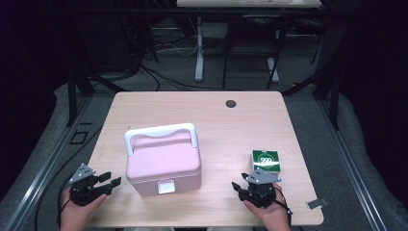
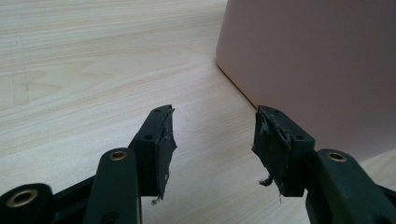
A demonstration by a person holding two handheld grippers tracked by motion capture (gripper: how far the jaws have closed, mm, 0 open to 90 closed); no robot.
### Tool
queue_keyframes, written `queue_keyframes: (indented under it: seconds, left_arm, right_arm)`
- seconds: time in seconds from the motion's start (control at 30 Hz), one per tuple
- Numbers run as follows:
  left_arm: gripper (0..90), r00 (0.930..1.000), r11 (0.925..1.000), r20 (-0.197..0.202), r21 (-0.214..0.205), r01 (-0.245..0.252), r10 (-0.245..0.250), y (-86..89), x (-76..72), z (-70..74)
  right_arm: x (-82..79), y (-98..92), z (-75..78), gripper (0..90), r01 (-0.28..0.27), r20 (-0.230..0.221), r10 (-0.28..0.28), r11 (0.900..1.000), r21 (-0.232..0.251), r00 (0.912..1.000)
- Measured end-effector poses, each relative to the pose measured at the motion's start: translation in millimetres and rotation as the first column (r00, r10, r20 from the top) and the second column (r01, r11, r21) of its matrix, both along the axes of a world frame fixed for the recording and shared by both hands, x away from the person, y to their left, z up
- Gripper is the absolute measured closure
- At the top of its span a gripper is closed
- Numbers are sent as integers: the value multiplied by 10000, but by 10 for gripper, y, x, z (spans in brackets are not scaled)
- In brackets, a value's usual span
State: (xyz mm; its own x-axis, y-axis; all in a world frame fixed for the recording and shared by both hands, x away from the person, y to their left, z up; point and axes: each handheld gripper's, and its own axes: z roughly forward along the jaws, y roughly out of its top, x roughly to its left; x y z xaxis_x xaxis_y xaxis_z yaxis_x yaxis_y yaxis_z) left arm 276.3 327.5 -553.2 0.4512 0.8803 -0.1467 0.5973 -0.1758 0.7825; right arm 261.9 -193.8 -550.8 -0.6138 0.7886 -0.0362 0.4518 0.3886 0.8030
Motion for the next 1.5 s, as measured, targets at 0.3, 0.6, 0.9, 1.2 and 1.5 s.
queue_keyframes:
  seconds: [0.3,0.6,0.9,1.2,1.5]
  left_arm:
    - [487,9998,9999,200,-125,-41,43,-39,-19,26]
    - [556,9994,9979,-302,-635,137,-156,-133,43,97]
    - [593,9993,9979,-345,-646,101,-123,-183,36,120]
    - [602,9996,9968,-290,-793,29,-53,-376,92,180]
    - [649,9995,9973,-298,-723,-143,122,-402,194,206]
  right_arm:
    - [-6,14,4,502,193,-409,-190,9998,57,9990]
    - [94,204,-7,534,-123,-943,165,9989,453,9954]
    - [256,354,49,639,-13,-1237,58,9993,360,9923]
    - [403,541,124,645,140,-1204,-14,9945,1039,9927]
    - [481,651,123,612,326,-1005,-211,9928,1151,9947]
